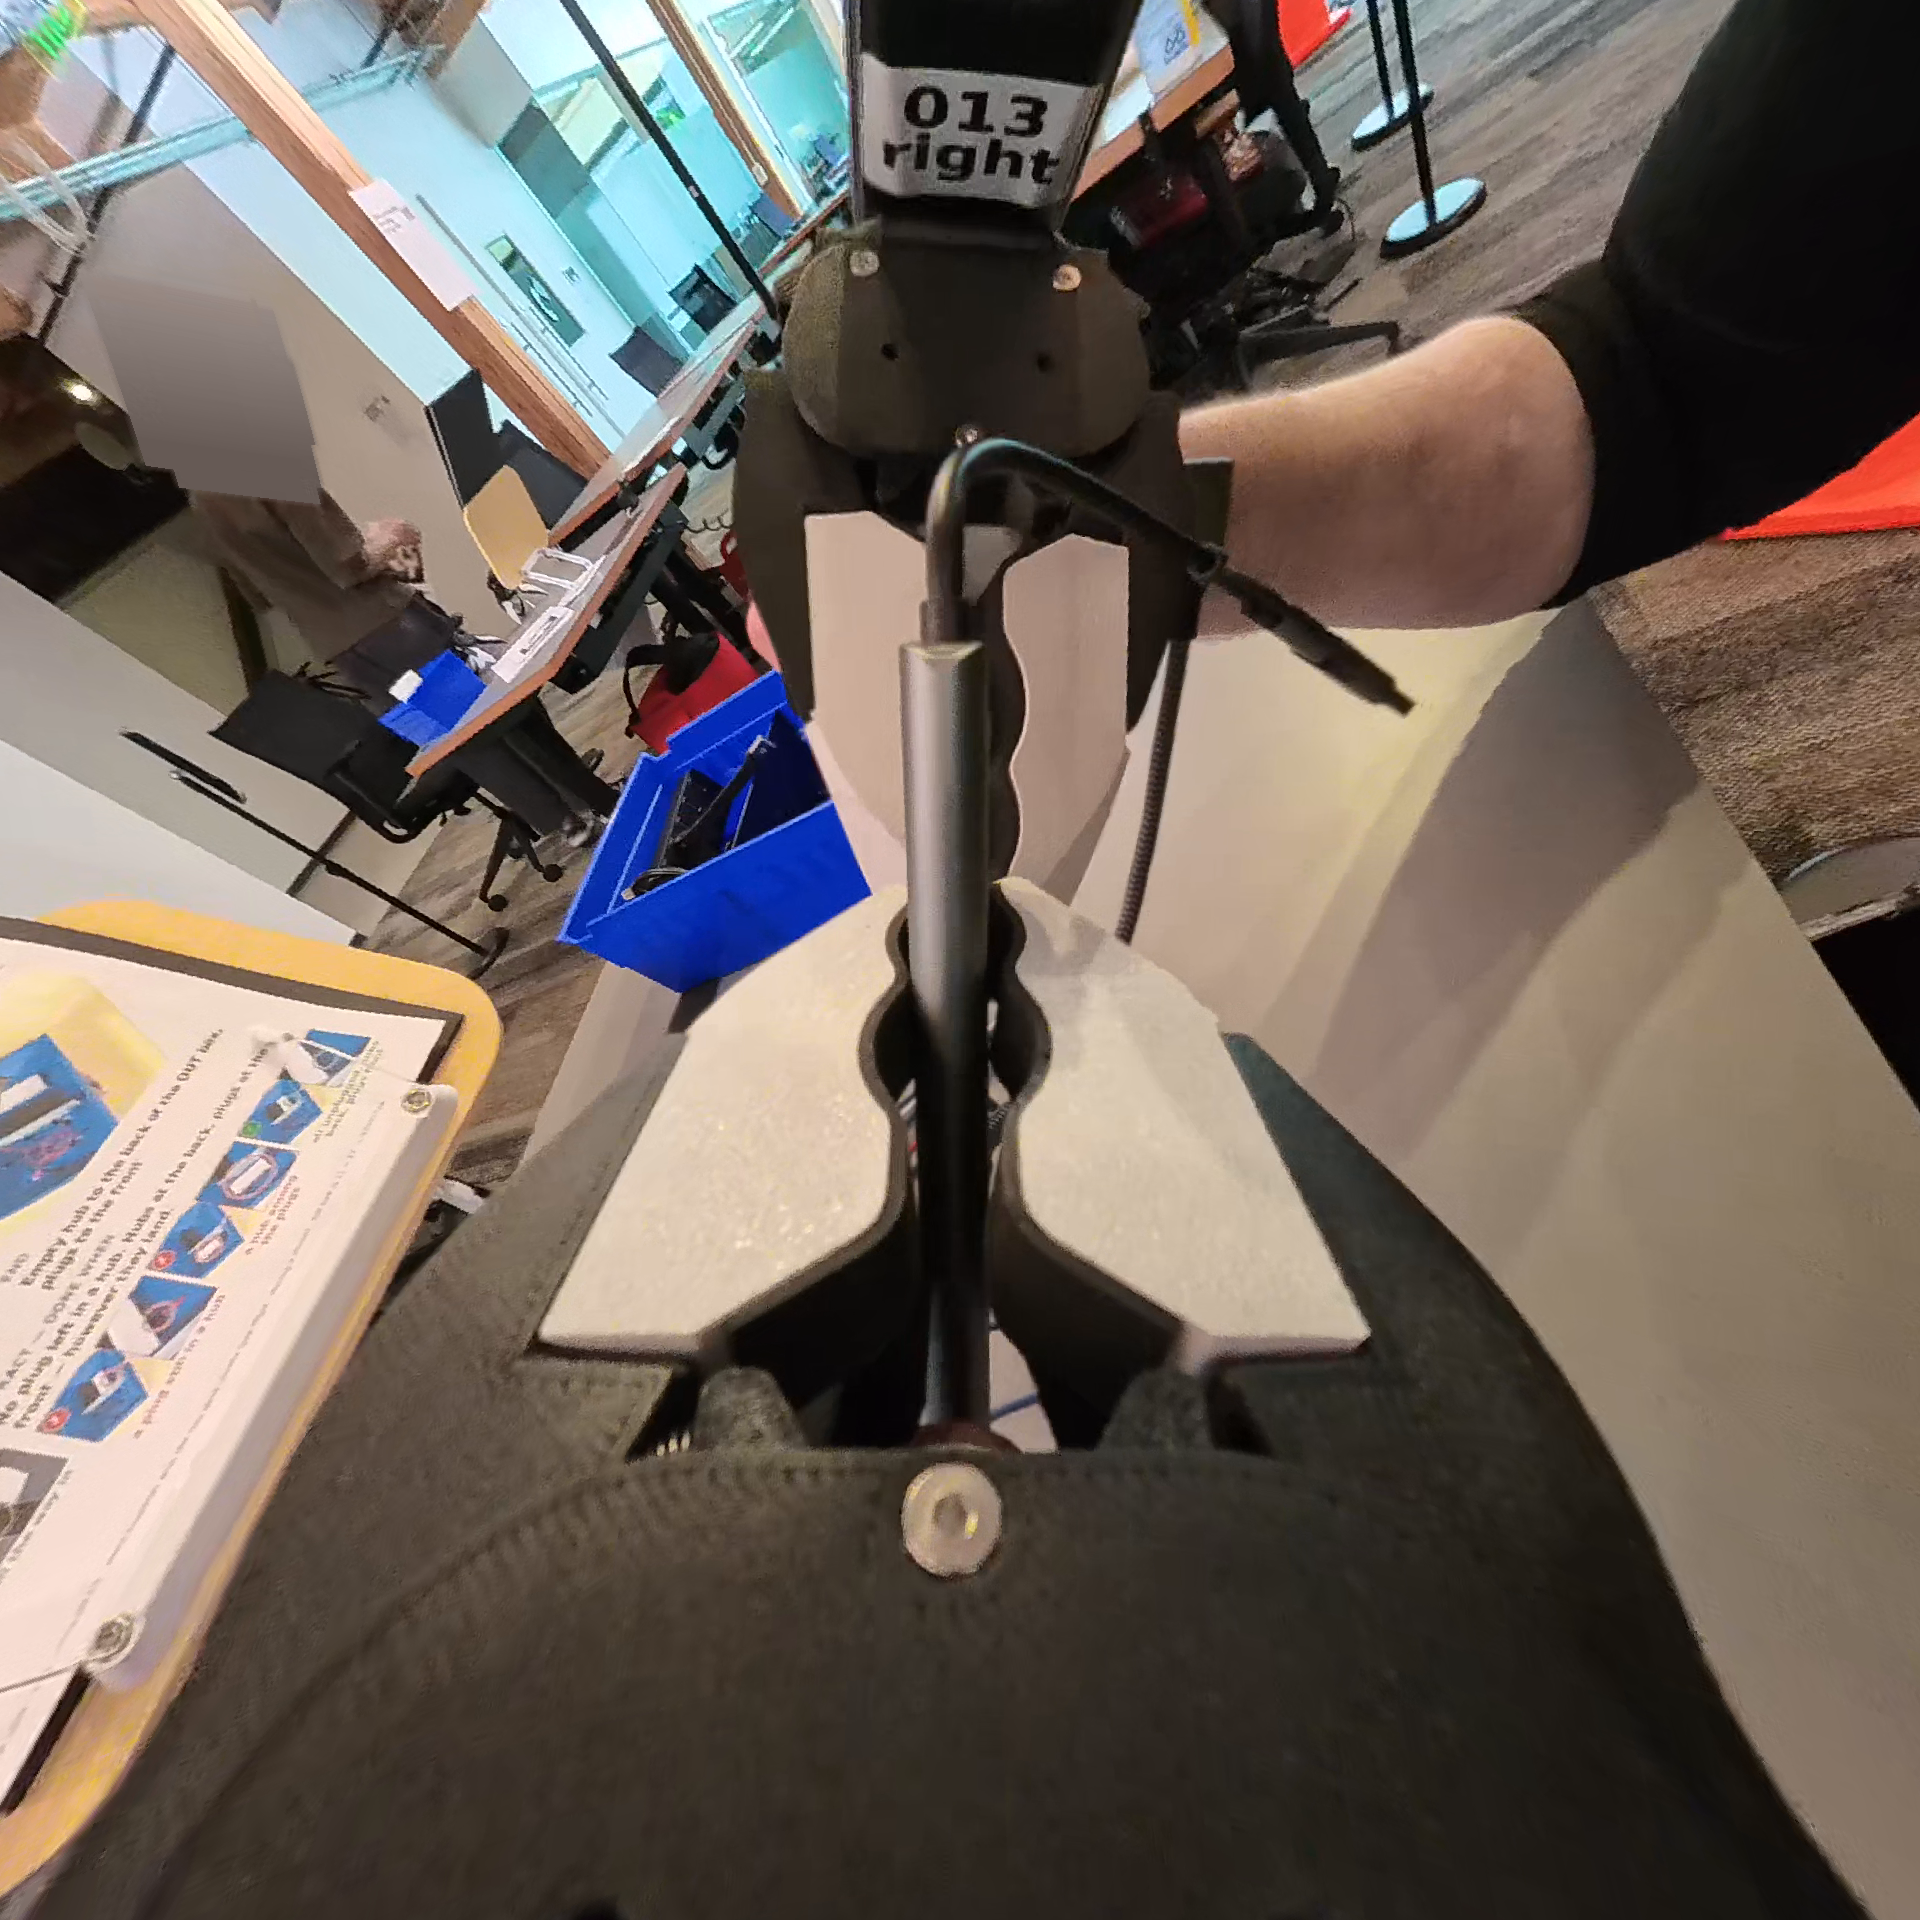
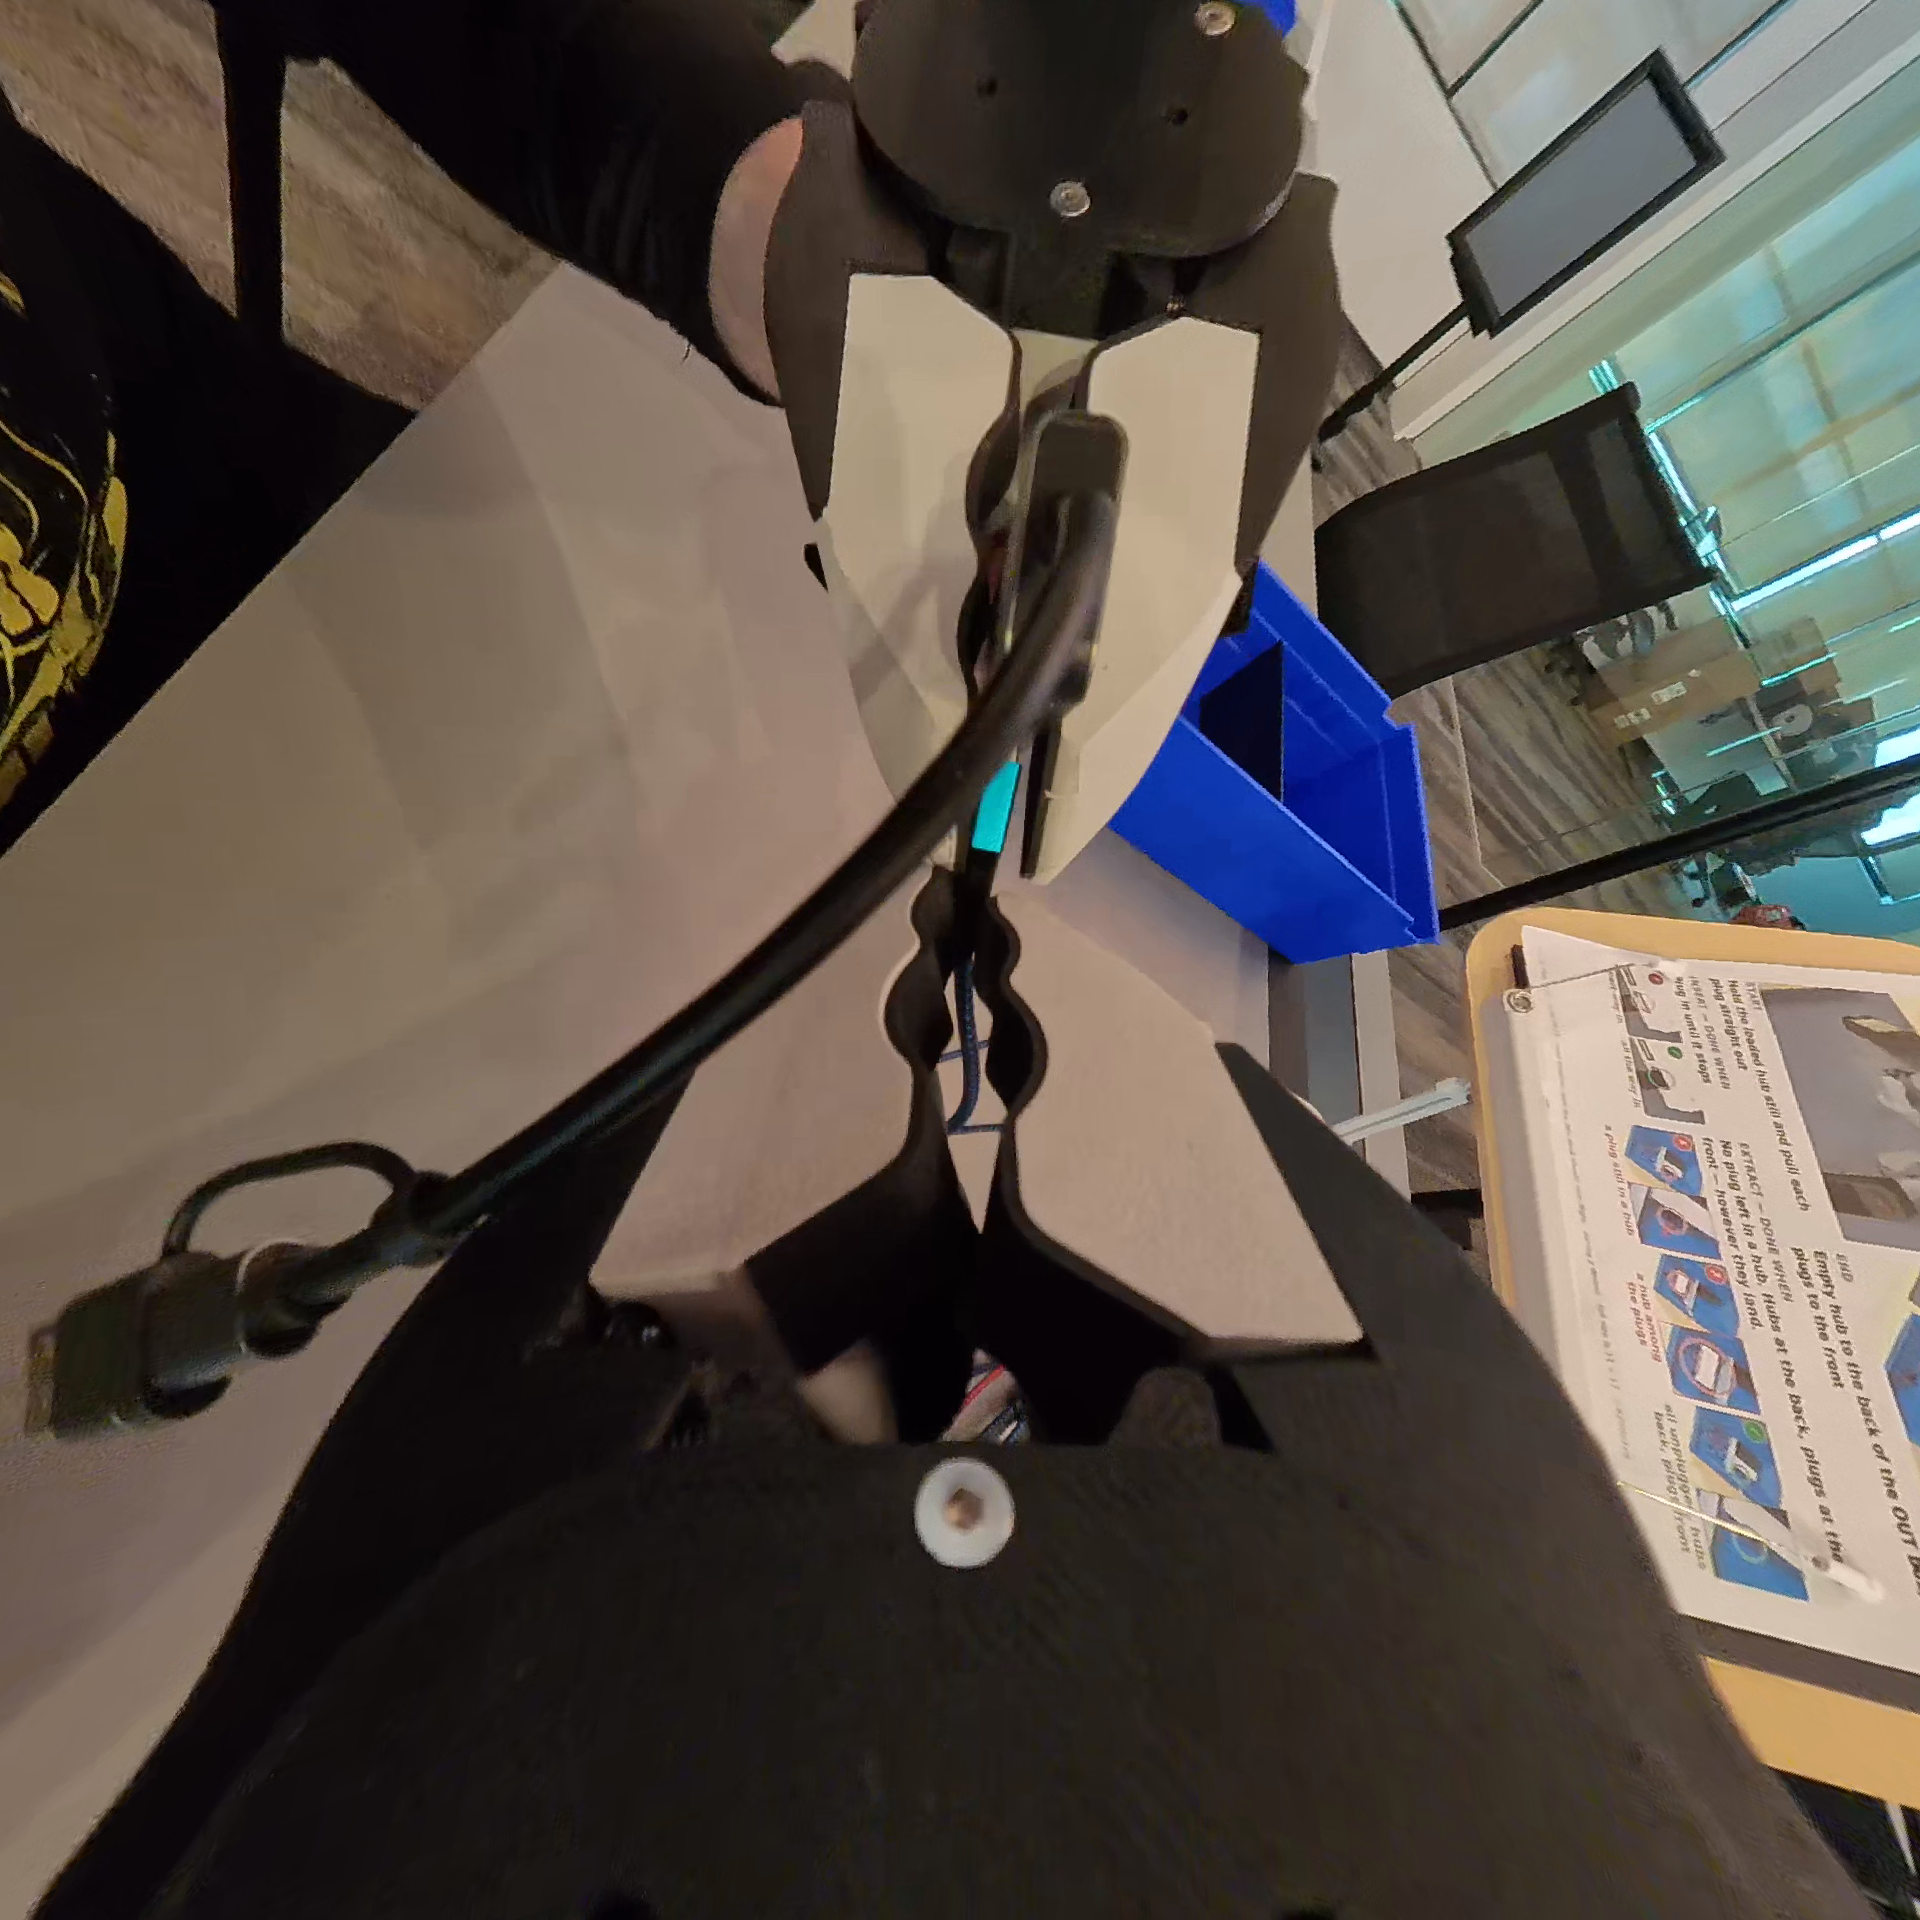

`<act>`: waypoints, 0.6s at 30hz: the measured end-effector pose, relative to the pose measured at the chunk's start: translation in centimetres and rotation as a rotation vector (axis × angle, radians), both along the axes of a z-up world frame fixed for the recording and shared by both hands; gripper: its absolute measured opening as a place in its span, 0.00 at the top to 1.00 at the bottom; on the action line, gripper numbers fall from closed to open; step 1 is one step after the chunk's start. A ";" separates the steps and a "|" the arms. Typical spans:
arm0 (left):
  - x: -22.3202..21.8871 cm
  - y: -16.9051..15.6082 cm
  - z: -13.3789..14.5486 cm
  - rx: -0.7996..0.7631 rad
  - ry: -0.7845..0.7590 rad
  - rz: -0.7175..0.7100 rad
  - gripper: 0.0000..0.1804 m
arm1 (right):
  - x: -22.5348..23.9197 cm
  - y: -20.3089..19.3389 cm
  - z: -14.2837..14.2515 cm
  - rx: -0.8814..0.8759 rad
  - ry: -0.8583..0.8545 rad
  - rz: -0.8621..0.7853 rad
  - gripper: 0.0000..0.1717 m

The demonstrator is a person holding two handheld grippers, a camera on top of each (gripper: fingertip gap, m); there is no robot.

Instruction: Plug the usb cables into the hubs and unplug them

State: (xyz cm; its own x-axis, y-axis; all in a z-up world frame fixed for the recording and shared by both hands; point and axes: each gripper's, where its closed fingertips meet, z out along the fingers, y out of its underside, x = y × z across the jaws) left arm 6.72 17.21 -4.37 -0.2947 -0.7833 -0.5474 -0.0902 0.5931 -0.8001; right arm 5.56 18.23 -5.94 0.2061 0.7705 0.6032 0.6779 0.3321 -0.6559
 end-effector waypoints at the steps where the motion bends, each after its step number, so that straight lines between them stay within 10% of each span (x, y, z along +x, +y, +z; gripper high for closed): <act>1: 0.1 0.1 0.0 0.014 0.000 0.007 0.94 | 0.1 0.1 0.1 0.009 0.001 -0.010 0.99; 18: -1.5 0.6 0.9 -0.075 -0.043 -0.002 0.94 | 1.2 0.1 0.5 0.041 -0.015 -0.079 0.99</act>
